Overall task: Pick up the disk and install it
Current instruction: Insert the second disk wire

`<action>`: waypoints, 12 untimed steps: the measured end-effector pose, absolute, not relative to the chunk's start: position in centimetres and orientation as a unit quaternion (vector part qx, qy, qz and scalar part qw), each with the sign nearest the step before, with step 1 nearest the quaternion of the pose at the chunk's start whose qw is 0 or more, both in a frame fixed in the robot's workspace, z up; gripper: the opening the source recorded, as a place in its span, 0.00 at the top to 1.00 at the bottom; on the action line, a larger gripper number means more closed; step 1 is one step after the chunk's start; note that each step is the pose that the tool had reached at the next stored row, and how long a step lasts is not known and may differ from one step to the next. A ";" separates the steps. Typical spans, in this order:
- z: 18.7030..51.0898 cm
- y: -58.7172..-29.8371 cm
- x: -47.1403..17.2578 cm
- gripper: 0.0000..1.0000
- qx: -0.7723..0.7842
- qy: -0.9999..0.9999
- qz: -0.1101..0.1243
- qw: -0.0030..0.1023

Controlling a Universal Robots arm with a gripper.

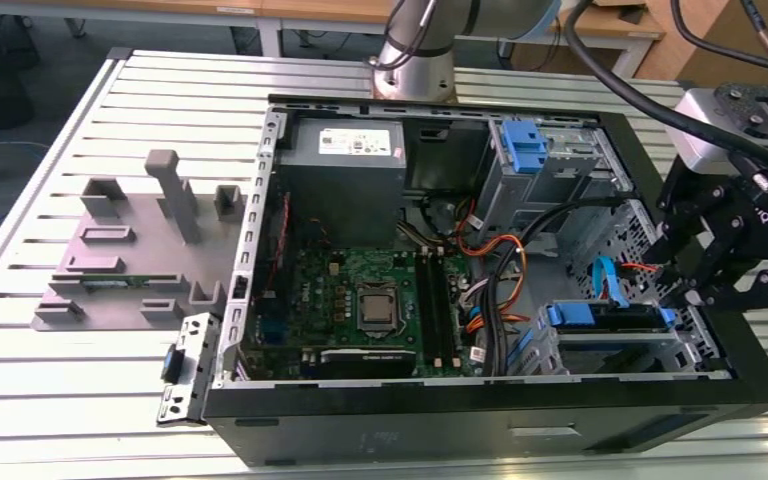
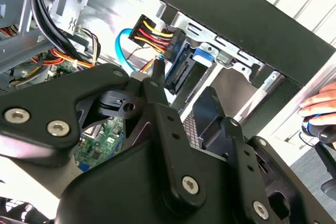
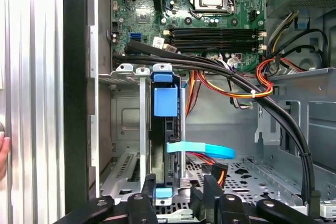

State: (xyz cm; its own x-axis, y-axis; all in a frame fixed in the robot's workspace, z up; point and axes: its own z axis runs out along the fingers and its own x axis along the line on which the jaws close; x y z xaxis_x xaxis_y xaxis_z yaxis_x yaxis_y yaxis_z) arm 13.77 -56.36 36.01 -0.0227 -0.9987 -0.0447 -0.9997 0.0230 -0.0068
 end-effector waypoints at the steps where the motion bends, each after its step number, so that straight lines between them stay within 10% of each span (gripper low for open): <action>1: 36.0 -56.3 13.8 0.51 -0.699 0.715 0.013 0.018; 12: 35.3 -55.8 13.9 0.51 -0.699 0.715 0.013 0.019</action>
State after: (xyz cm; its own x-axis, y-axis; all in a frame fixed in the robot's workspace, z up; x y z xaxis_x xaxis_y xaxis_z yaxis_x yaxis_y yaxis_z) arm 13.88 -55.78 35.32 -0.0227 -0.9987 -0.0452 -0.9997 0.0230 -0.0068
